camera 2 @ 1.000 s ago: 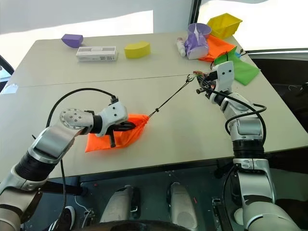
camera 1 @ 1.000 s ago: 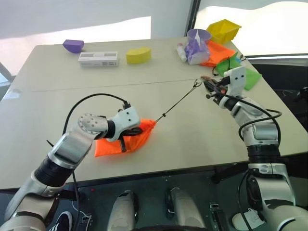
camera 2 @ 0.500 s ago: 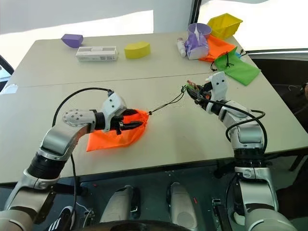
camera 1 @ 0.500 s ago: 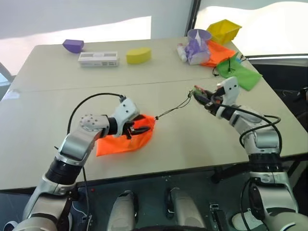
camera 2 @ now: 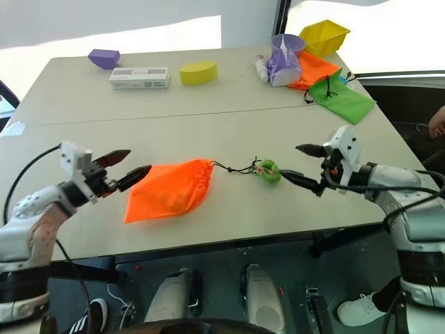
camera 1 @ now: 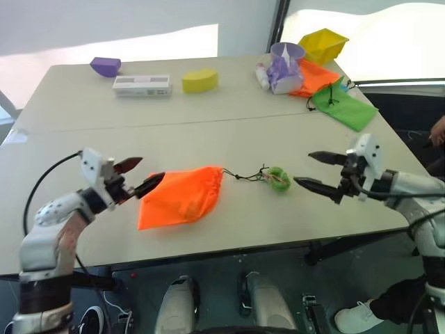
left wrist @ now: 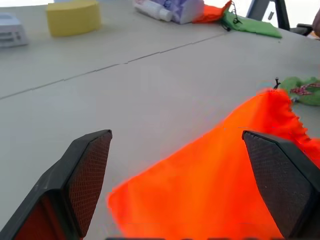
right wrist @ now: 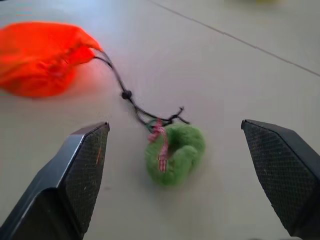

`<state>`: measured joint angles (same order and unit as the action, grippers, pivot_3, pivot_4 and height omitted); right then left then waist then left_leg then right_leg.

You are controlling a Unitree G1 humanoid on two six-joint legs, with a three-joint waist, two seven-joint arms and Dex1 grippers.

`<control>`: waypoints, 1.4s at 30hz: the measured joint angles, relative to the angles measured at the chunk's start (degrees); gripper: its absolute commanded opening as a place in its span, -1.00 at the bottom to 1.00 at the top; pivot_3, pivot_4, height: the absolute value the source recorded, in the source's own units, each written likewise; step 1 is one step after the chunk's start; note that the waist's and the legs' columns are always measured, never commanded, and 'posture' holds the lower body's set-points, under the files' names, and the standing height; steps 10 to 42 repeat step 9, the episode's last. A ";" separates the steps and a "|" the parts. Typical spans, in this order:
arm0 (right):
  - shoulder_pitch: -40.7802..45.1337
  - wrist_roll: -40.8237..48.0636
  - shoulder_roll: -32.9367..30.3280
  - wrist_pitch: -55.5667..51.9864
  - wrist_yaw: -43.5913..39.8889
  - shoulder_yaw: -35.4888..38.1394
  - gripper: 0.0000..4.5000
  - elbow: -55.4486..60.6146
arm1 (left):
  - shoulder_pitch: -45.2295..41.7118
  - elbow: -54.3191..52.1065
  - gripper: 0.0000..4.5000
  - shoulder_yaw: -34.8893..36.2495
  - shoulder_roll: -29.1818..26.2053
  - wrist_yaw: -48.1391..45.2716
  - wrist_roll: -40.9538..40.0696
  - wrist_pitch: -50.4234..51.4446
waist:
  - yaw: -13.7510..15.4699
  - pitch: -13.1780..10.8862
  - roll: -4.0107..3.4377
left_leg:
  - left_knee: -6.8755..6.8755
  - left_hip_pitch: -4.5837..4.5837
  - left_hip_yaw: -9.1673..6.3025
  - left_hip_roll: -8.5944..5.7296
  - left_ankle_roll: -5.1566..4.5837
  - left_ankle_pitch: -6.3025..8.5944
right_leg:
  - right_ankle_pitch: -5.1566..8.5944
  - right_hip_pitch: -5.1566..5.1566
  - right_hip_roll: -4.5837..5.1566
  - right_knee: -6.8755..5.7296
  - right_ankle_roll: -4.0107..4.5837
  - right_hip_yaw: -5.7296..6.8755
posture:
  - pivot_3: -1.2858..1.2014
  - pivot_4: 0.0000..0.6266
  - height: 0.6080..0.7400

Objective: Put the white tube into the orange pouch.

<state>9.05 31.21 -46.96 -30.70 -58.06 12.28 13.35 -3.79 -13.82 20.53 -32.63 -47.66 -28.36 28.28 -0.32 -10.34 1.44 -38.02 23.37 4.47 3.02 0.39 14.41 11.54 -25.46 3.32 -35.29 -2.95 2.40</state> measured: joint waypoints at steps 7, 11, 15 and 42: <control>-5.87 1.07 1.71 -1.04 0.40 -2.81 0.96 5.46 | 8.08 -0.49 1.00 3.13 -1.94 -0.66 -0.37 -4.08 | -0.47 -0.04 -0.12 | 0.00 0.08 0.05 0.03 0.22 0.13 | -0.09 0.09 0.36 0.86 0.08 0.02 | 0.03 -0.52 1.00; -5.91 1.08 2.18 -1.04 0.85 -3.03 0.96 5.62 | 8.75 0.68 1.00 3.56 -2.22 -0.46 -0.24 -4.96 | -0.53 -0.04 -0.16 | 0.06 0.26 0.15 0.30 0.22 0.13 | -0.14 0.11 0.35 1.31 0.12 0.22 | 0.03 -0.52 1.00; -5.91 1.08 2.18 -1.04 0.85 -3.03 0.96 5.62 | 8.75 0.68 1.00 3.56 -2.22 -0.46 -0.24 -4.96 | -0.53 -0.04 -0.16 | 0.06 0.26 0.15 0.30 0.22 0.13 | -0.14 0.11 0.35 1.31 0.12 0.22 | 0.03 -0.52 1.00; -5.91 1.08 2.18 -1.04 0.85 -3.03 0.96 5.62 | 8.75 0.68 1.00 3.56 -2.22 -0.46 -0.24 -4.96 | -0.53 -0.04 -0.16 | 0.06 0.26 0.15 0.30 0.22 0.13 | -0.14 0.11 0.35 1.31 0.12 0.22 | 0.03 -0.52 1.00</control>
